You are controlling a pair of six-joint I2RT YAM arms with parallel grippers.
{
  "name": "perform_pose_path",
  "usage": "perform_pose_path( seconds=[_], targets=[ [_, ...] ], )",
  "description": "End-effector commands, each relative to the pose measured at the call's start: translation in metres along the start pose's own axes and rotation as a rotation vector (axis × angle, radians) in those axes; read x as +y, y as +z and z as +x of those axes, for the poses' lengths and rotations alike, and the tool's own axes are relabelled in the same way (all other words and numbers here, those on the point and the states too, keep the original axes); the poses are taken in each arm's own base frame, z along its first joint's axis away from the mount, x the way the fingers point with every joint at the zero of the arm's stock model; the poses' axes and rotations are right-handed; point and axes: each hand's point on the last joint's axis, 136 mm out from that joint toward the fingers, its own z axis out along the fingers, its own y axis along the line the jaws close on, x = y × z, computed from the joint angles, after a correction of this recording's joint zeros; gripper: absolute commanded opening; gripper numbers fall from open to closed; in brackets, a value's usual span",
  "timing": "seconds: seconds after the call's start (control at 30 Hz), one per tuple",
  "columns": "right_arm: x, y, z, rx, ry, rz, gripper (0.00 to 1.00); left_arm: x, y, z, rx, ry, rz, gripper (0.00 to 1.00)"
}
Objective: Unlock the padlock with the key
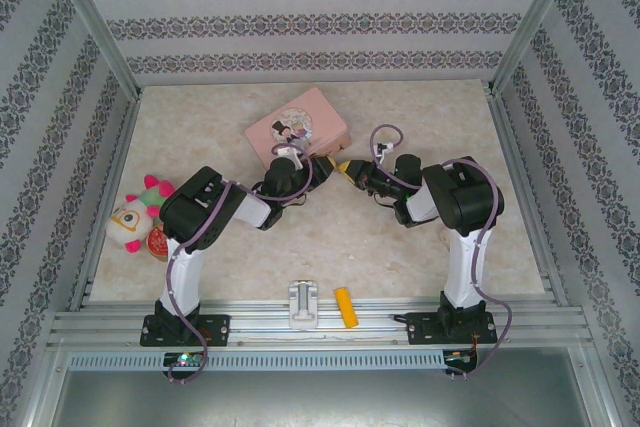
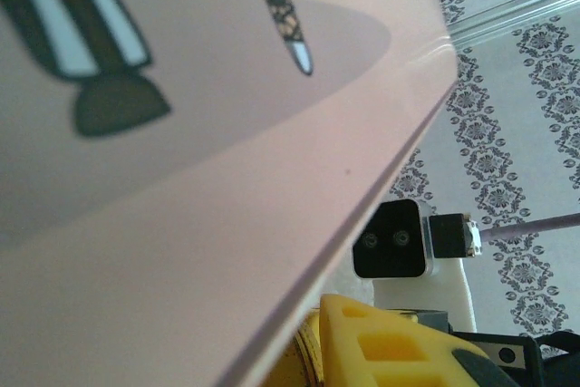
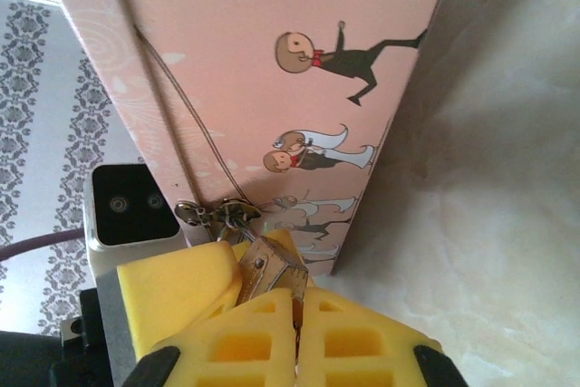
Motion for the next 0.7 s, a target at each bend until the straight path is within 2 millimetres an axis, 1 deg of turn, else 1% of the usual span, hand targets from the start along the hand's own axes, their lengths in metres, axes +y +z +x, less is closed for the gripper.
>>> perform_pose_path(
  seconds=[0.0, 0.13, 0.3, 0.47, 0.67],
  targets=[
    [0.031, 0.013, 0.036, 0.136, -0.003, -0.104, 0.00, 0.059, -0.018, 0.125, 0.457, -0.357, -0.187, 0.24],
    [0.015, 0.009, 0.042, 0.126, 0.138, -0.057, 0.00, 0.057, -0.016, 0.126, 0.470, -0.340, -0.181, 0.23],
    [0.001, 0.006, 0.051, 0.129, 0.271, -0.016, 0.00, 0.056, -0.016, 0.129, 0.493, -0.330, -0.174, 0.22],
    [-0.005, 0.011, 0.058, 0.179, 0.364, -0.007, 0.00, 0.051, -0.014, 0.131, 0.521, -0.315, -0.149, 0.22],
    [-0.003, 0.011, 0.054, 0.209, 0.417, -0.015, 0.00, 0.057, -0.016, 0.134, 0.541, -0.316, -0.158, 0.24]
  ],
)
